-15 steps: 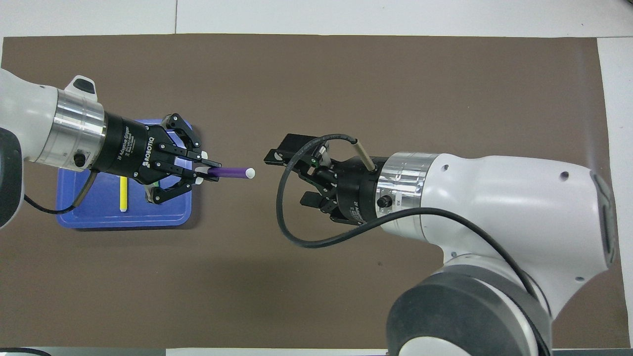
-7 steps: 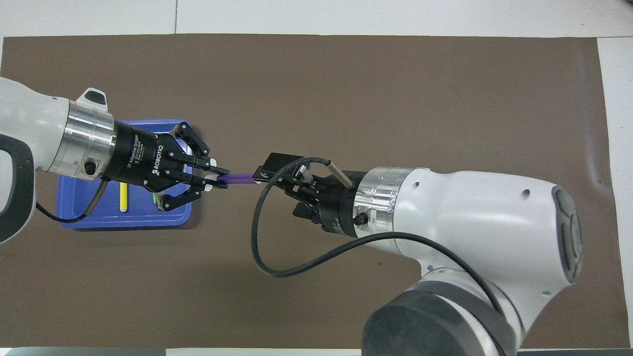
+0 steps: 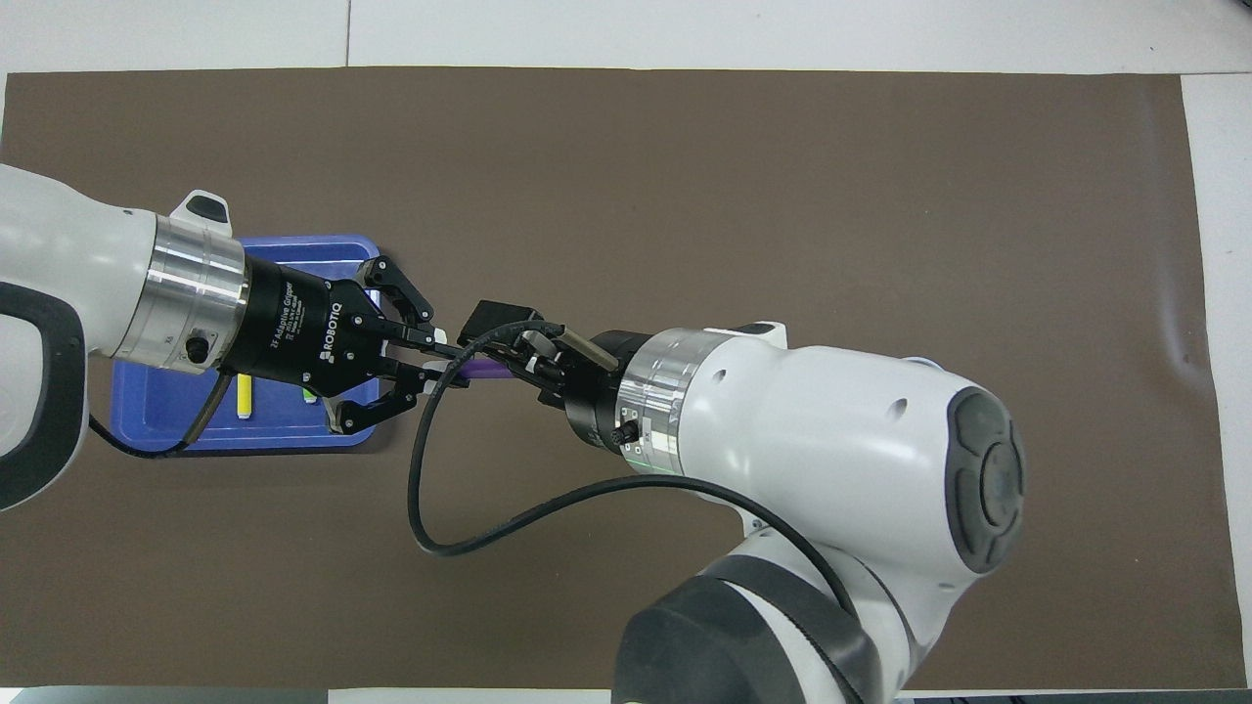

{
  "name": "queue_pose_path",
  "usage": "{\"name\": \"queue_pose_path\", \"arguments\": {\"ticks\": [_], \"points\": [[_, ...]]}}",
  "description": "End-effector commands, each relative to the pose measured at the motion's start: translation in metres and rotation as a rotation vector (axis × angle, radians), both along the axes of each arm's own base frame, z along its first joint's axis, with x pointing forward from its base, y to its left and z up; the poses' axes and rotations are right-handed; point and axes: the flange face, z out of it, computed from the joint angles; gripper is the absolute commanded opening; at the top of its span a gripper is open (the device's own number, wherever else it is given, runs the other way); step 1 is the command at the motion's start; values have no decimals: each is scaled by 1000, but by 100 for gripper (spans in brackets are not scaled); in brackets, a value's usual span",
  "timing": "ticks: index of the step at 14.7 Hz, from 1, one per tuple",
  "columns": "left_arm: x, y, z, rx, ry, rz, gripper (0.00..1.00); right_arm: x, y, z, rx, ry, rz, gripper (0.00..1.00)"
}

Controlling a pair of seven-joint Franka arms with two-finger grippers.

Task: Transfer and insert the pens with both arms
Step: 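Grasp the purple pen's free end with the right gripper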

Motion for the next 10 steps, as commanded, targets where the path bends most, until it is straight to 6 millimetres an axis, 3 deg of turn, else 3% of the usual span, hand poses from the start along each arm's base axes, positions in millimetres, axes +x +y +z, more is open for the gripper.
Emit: {"name": "queue_pose_path", "arguments": {"ticks": [1,5,8,10], "points": [[-7,-2,2,-18,0,30,0,-1,6,2,-26,21,18,82],[-6,-1,2,-20,-3,38,0,2,6,12,-68,23,63,67],[-6,-1,2,-20,-3,38,0,10,4,16,-62,19,51,64],[-6,-1,2,-21,-4,39,0,21,-8,26,-55,13,32,64]]}}
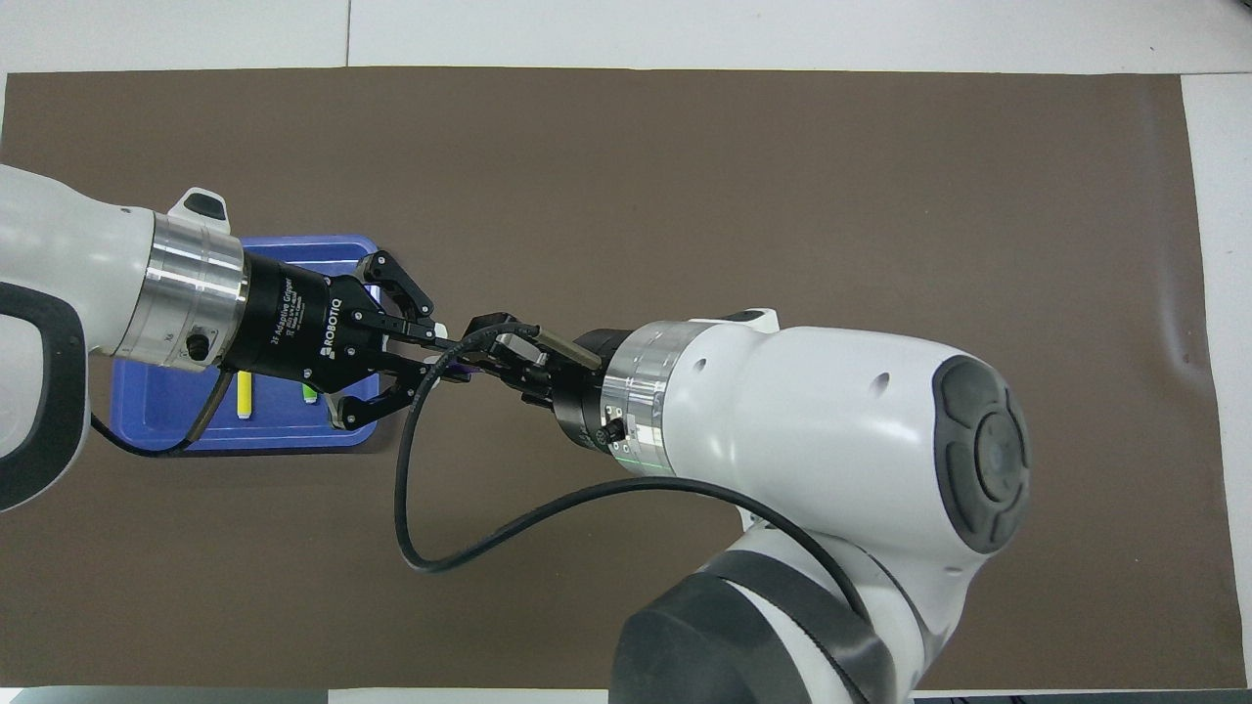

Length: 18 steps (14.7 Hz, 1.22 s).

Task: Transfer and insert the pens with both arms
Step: 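Grasp the purple pen's free end with the right gripper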

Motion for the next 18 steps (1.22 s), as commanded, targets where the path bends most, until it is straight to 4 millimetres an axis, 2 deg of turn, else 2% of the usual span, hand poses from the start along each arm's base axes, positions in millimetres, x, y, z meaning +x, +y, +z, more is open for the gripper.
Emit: {"name": "queue_pose_path", "arguments": {"ticks": [1,4,12,15,18], "points": [[-7,0,2,-18,3,25,0,21,-11,7,-18,11,-25,63],[-7,0,2,-18,3,25,0,23,-12,7,-18,5,-24,54],[-4,4,3,-27,-2,46,0,13,-3,5,-25,34,0,53],[-4,5,3,-27,-2,48,0,12,-3,5,-28,36,4,48],[-3,5,3,-28,-5,54,0,15,-5,5,-27,34,0,46]]}}
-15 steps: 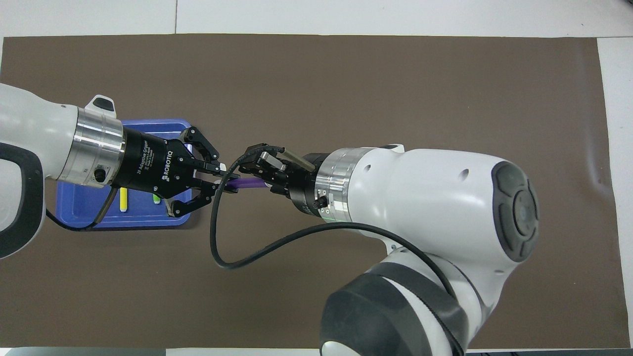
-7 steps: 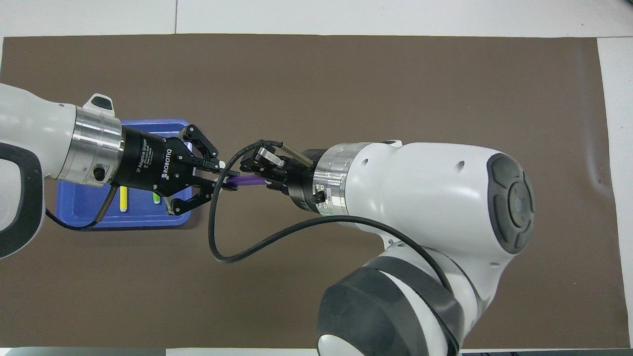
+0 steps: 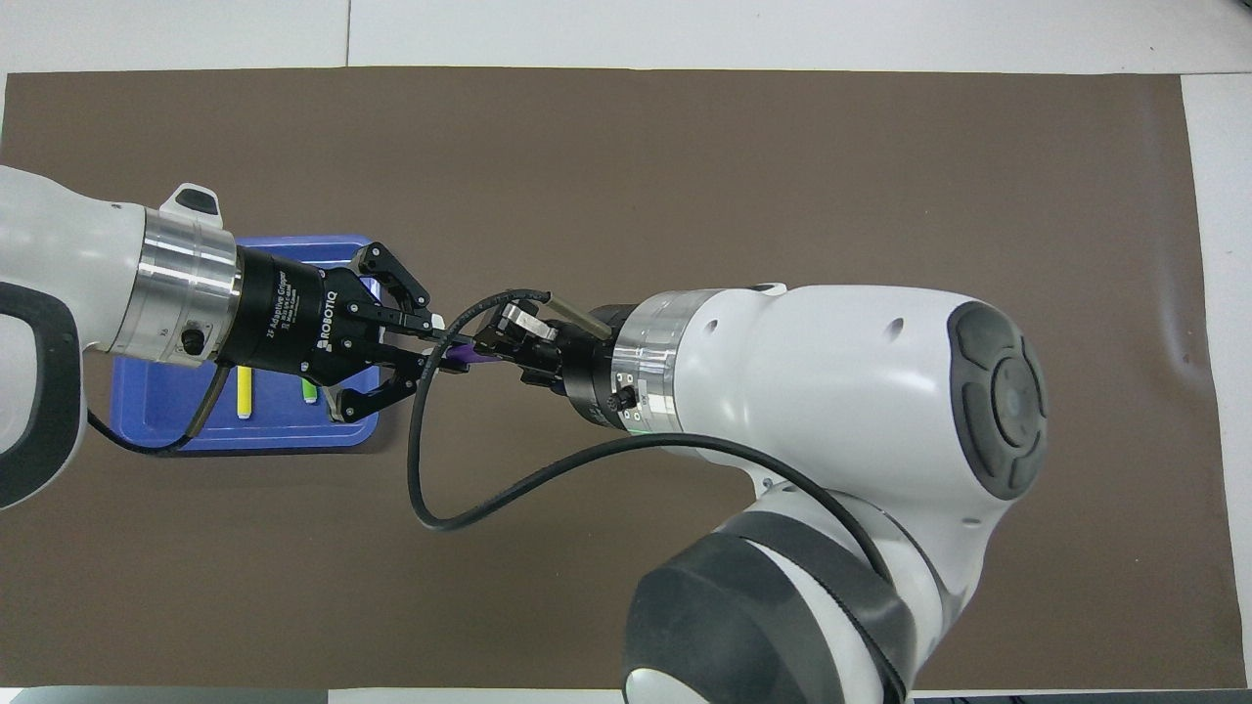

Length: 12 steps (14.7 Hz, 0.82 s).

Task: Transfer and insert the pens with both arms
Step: 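Grasp the purple pen's free end with the right gripper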

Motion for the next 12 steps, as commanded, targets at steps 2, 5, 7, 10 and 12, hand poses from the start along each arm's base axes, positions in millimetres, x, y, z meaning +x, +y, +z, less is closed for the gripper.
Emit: {"name": "queue_pose_path", "arguments": {"ticks": [2,5,7,10,12], "points": [[-6,2,2,-23,5,29,0,1,0,5,-15,2,-7,37],[-7,3,0,-22,8,29,0,1,0,4,-16,3,-4,9],[-7,3,0,-22,8,29,0,1,-1,4,-16,1,-3,0],[-7,3,0,-21,12,31,0,2,-1,3,-16,4,-5,0],[-6,1,2,-25,-8,21,99,2,-1,3,-17,5,-4,0]]}}
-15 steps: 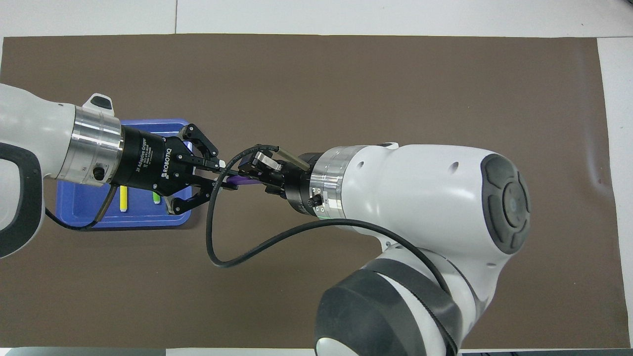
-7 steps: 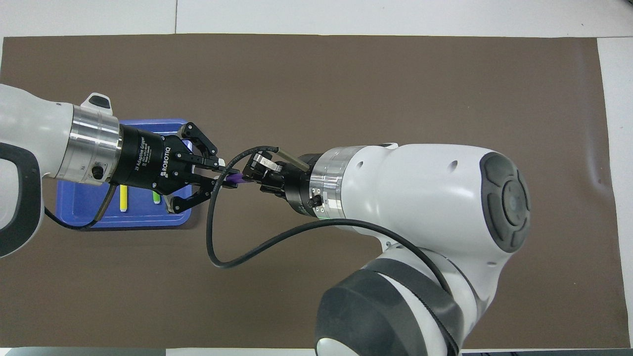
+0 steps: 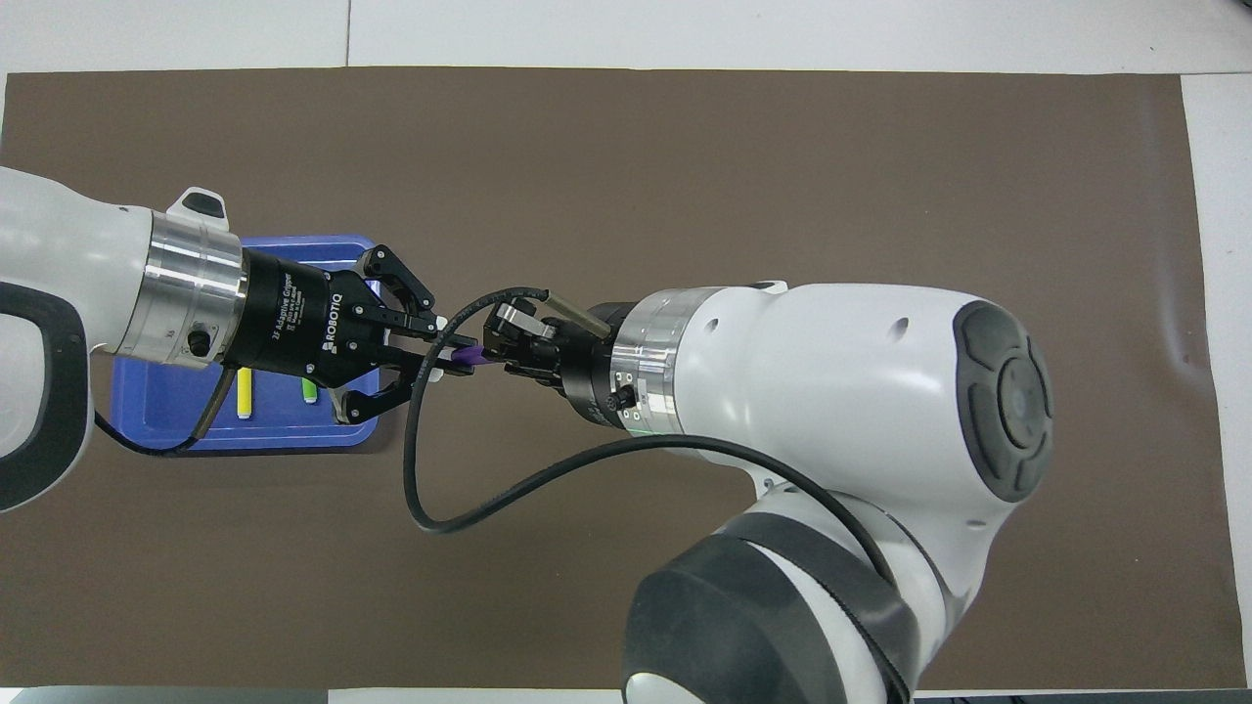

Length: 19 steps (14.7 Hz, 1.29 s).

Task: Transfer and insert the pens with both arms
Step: 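Grasp the purple pen's free end with the right gripper, then open the left gripper while the right gripper pulls the pen away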

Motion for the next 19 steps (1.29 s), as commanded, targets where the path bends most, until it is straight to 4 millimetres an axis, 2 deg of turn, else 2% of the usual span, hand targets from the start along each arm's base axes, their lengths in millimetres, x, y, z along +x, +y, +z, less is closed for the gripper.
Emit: {"name": "queue_pose_path", "arguments": {"ticks": [1,4,5,8,10,12,14,16,19], "points": [[-5,2,8,-15,-29,21,100,2,-3,-1,-23,11,-4,0],[-5,3,9,-14,-34,25,100,0,-8,-3,-52,17,50,0],[-5,3,10,-5,-40,12,100,2,-17,-6,-79,12,106,0],[-10,5,4,16,-136,-112,100,12,-69,-4,-176,-31,278,0],[-9,15,-2,19,-164,-141,100,17,-100,-4,-293,-78,383,0],[-10,30,-8,61,-214,-208,100,21,-125,-10,-441,-109,481,0],[-19,42,-20,86,-278,-320,100,32,-159,-11,-540,-159,572,0],[-21,69,-30,112,-320,-377,100,41,-187,-19,-627,-178,636,0],[-13,107,-36,164,-411,-483,100,49,-233,-28,-714,-191,720,0]]}}
